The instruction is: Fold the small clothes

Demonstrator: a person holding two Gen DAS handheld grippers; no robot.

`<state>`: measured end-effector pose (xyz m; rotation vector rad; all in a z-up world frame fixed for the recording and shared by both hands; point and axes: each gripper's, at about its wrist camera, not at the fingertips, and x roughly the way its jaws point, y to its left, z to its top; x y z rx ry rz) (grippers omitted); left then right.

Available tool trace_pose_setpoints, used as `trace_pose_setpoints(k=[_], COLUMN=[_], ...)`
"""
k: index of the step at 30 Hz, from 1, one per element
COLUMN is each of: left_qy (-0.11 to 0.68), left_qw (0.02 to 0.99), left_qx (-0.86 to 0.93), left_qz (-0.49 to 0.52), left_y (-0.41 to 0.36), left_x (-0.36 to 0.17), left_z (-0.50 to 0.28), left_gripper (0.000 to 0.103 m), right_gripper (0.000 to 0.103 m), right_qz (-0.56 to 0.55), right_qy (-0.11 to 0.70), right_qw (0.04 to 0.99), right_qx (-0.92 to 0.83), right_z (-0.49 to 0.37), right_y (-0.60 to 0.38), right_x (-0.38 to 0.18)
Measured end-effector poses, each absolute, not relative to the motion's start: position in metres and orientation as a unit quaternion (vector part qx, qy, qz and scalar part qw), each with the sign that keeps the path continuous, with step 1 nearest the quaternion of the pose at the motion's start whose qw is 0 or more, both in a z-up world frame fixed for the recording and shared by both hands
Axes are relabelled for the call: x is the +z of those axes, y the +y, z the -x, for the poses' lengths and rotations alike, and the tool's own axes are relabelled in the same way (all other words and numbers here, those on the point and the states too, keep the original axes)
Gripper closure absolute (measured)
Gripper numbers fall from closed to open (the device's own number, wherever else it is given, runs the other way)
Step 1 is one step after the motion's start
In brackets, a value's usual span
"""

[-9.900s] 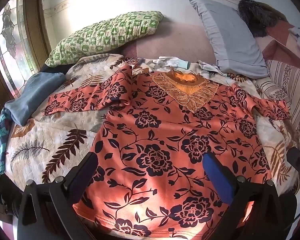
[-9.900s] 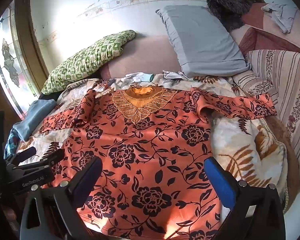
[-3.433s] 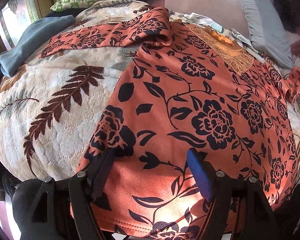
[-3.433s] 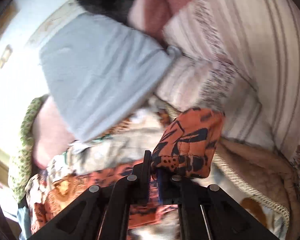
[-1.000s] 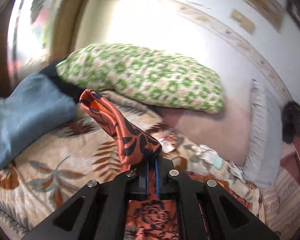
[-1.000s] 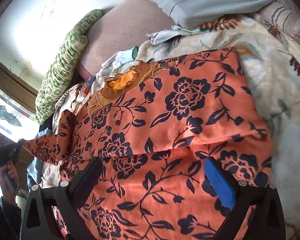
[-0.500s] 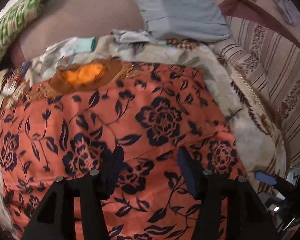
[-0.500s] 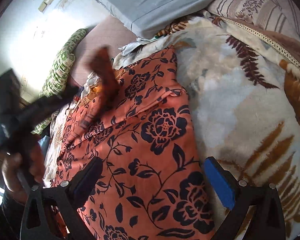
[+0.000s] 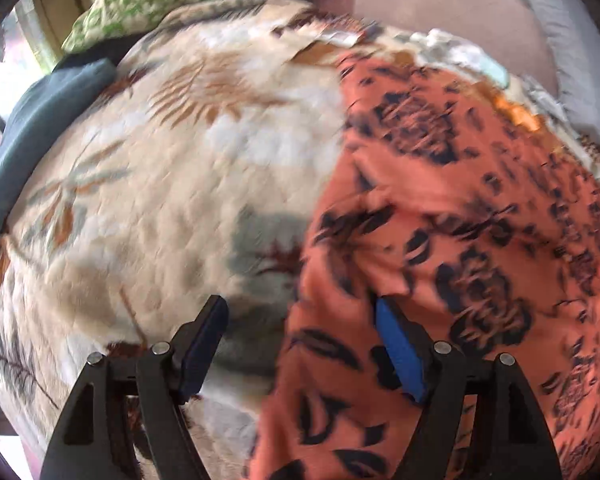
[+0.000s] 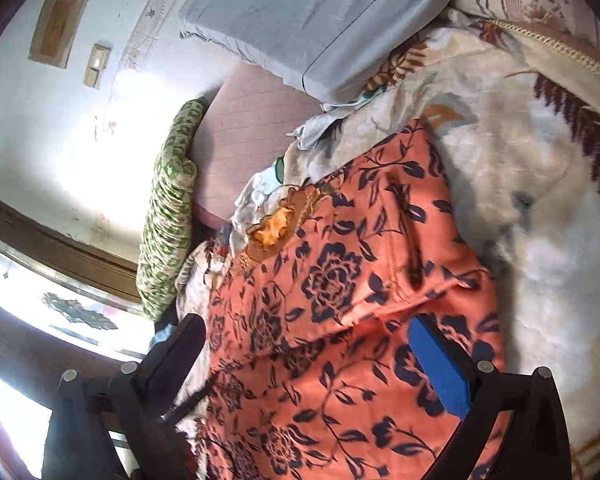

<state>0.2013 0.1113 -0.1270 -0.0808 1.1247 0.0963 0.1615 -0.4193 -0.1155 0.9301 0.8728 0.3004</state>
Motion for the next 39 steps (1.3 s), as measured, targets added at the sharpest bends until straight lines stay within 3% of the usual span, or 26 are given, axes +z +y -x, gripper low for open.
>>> trace_pose_setpoints(k=[4,7,10,18,19,21,24,26,30,34,37,39], left_qy=[0.493,0.476,0.527,0.6,0.598,0.605,0.61,0.601,0.525,0.599,0.591,0.575], left_qw=[0.864,0.87,0.838,0.796,0.796,0.791,0.784,0.783,0.836,0.779,0.772,0.783], left_qx=[0.088,0.076,0.05,0.036,0.035,0.03,0.025,0.034,0.029,0.071,0.074,0.057], left_qz=[0.047,0.108,0.133,0.076,0.086,0.085,0.112,0.159,0.155,0.17,0.221,0.229], left_y=[0.13,0.154,0.16,0.133,0.132,0.129,0.132,0.139,0.128,0.146,0.157,0.157], left_x=[-0.105,-0.085,-0.093,-0.114,-0.111,-0.111,-0.117,-0.109,-0.048,-0.11,-0.121,-0.11], left_z=[-0.175,-0.142,-0.112,-0.038,-0.032,-0.026,-0.019,-0.012,0.014,0.011,0.02,0.024], left_gripper=[0.024,0.024,0.024,0.026,0.031,0.081,0.096,0.099,0.098,0.093,0.075,0.03], right_gripper=[0.003,0.003,0.003,0.003,0.003,0.003,0.003,0.003,0.003,0.003,0.003,0.003], right_qz=[-0.388,-0.367,-0.331,-0.32,-0.324,-0.323,-0.326,-0.332,-0.319,-0.301,-0.301,-0.293], right_qy=[0.529,0.503,0.483,0.491,0.492,0.49,0.48,0.48,0.489,0.491,0.507,0.525], right_qw=[0.753,0.779,0.806,0.806,0.804,0.805,0.811,0.808,0.809,0.816,0.806,0.798], right_qx=[0.062,0.072,0.087,0.087,0.087,0.084,0.08,0.076,0.069,0.058,0.048,0.046], right_z=[-0.21,-0.201,-0.17,-0.062,-0.05,-0.032,-0.012,-0.003,0.011,0.022,0.03,0.037], right_y=[-0.416,-0.409,-0.401,-0.41,-0.413,-0.416,-0.425,-0.431,-0.438,-0.45,-0.458,-0.459], right_x=[-0.174,-0.148,-0.121,-0.121,-0.122,-0.123,-0.119,-0.121,-0.115,-0.105,-0.107,-0.109])
